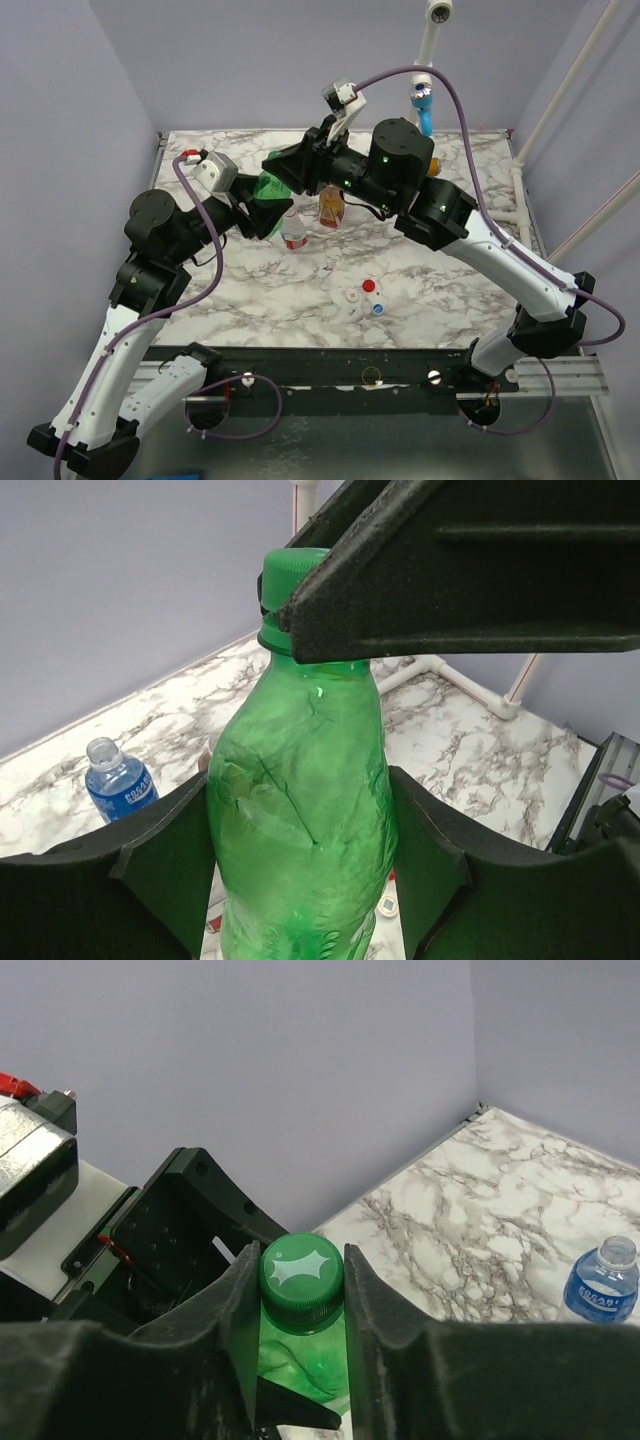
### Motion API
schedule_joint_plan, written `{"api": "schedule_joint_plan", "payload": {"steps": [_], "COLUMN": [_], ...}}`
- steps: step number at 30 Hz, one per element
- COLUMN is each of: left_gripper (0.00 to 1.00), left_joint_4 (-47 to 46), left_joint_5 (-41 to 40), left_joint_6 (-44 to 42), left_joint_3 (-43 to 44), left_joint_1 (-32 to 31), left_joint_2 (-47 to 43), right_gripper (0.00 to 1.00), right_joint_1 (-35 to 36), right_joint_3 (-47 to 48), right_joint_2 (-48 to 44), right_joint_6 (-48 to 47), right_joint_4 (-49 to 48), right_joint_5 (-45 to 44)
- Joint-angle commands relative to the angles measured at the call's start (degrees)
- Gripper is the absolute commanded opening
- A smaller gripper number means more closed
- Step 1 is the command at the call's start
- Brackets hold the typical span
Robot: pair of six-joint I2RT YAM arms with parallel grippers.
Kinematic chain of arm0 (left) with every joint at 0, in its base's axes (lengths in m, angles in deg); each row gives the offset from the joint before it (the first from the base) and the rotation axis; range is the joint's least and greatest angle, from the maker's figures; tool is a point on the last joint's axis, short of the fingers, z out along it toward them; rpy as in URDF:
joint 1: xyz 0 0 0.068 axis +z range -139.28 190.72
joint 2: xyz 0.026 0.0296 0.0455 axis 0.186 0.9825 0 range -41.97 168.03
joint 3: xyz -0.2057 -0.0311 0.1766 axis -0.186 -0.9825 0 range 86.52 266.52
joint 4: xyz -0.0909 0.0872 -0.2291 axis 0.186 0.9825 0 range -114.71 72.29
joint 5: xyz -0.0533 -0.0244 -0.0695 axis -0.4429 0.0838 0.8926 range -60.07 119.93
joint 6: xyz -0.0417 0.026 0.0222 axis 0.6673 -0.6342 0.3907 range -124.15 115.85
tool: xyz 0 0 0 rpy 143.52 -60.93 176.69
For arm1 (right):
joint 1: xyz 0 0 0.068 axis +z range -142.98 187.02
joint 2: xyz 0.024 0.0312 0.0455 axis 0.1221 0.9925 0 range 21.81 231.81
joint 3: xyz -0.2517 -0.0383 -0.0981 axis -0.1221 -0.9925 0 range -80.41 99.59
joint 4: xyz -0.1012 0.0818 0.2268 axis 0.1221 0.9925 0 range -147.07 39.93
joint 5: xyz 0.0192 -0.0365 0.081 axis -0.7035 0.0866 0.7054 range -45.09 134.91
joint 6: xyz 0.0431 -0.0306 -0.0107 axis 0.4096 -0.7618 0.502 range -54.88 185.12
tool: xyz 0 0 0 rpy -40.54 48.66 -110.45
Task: Unscrew the bottle caps
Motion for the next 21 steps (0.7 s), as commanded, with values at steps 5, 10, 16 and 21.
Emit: {"api": "schedule_joint_plan", "payload": {"steps": [5,10,16,21], "left_gripper": [0.00,0.00,0.00,0.00], "left_joint_4": [-0.07,-0.07,-2.63,-2.97], "left_joint_5": [5.01,20.50,37.55,38.80], "left_joint_6": [2.45,11.01,24.14,24.80], "left_joint_3": [0.31,3.46,7.49,8.11], "left_joint_1": [0.15,0.19,0.19,0.19], "left_joint_2": [-0.57,0.68,3.09,3.28], "right_gripper": [0.08,0.01,0.01,0.02], "right_joint_1": [-0.06,-0.04,-0.04,-0.05], "right_joint_3": [-4.37,-12.82,-15.96,-15.25], "right_joint_2": [-3.98,-10.07,-12.09,-12.15], "right_joint_6": [-1.84,-4.94,-2.92,-3.90], "right_joint_4": [-5.95,-16.30,-23.14,-19.95], "right_joint_5": [4.75,27.61,49.57,47.28]}}
